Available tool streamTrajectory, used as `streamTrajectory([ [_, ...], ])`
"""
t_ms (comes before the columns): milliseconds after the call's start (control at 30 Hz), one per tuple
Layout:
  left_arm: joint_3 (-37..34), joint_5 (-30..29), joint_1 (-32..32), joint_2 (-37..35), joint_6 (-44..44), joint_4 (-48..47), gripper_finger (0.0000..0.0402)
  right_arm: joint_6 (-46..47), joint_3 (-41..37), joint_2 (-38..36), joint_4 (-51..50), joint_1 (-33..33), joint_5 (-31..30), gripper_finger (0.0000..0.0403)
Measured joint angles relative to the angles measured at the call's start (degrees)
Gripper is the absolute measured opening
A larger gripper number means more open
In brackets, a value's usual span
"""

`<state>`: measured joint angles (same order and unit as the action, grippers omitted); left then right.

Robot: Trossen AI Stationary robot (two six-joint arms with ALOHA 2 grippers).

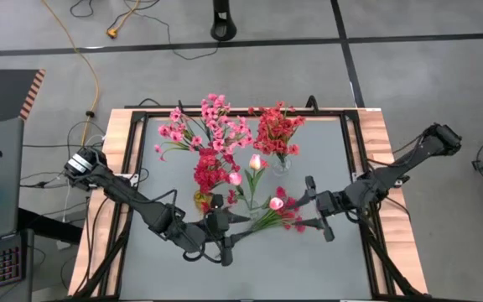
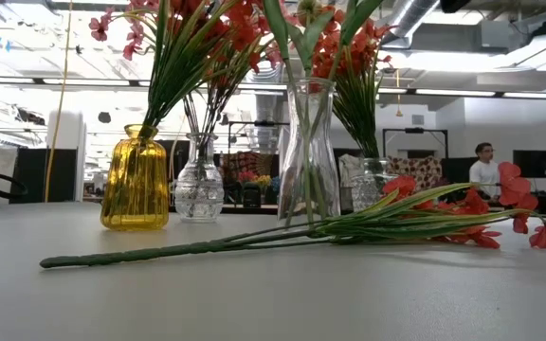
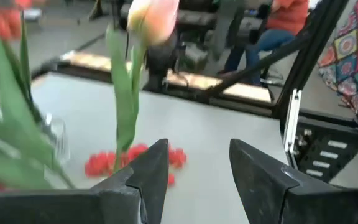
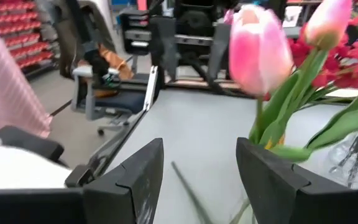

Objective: Sort flowers into vase by color
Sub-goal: Put the red flowers into the yellow vase

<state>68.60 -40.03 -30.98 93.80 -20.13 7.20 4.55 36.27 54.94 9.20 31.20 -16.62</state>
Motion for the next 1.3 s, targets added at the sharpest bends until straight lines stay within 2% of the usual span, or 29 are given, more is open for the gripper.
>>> streamTrajectory([
  [233, -0.5, 0.5, -0.8, 1.6, -10.5, -6.7, 0.0158, 0.1, 0.0, -1.5, -2.7, 3.4, 0.0, 0.023],
  [400, -0.3, 3.3, -1.5, 7.8, -12.2, -5.7, 0.0158, 0.1, 0.0, -1.2, -3.2, 5.0, 0.0, 0.023],
  [700, 1.4, 1.8, 0.1, 17.8, -17.1, -5.7, 0.0158, 0.1, 0.0, -1.3, -3.2, 5.7, 0.0, 0.023],
  [900, 1.5, 1.9, 2.5, 21.3, -21.4, -6.9, 0.0158, 0.0, 0.0, -1.3, -3.2, 5.7, 0.0, 0.023],
  [1133, 1.5, 5.4, 5.3, 25.4, -24.6, -6.9, 0.0158, 0.0, 0.0, -1.3, -3.2, 5.7, 0.0, 0.023],
  [1300, 1.5, 5.3, 5.9, 25.5, -24.8, -8.7, 0.0158, 0.0, 0.0, -1.3, -3.3, 5.7, 0.0, 0.023],
])
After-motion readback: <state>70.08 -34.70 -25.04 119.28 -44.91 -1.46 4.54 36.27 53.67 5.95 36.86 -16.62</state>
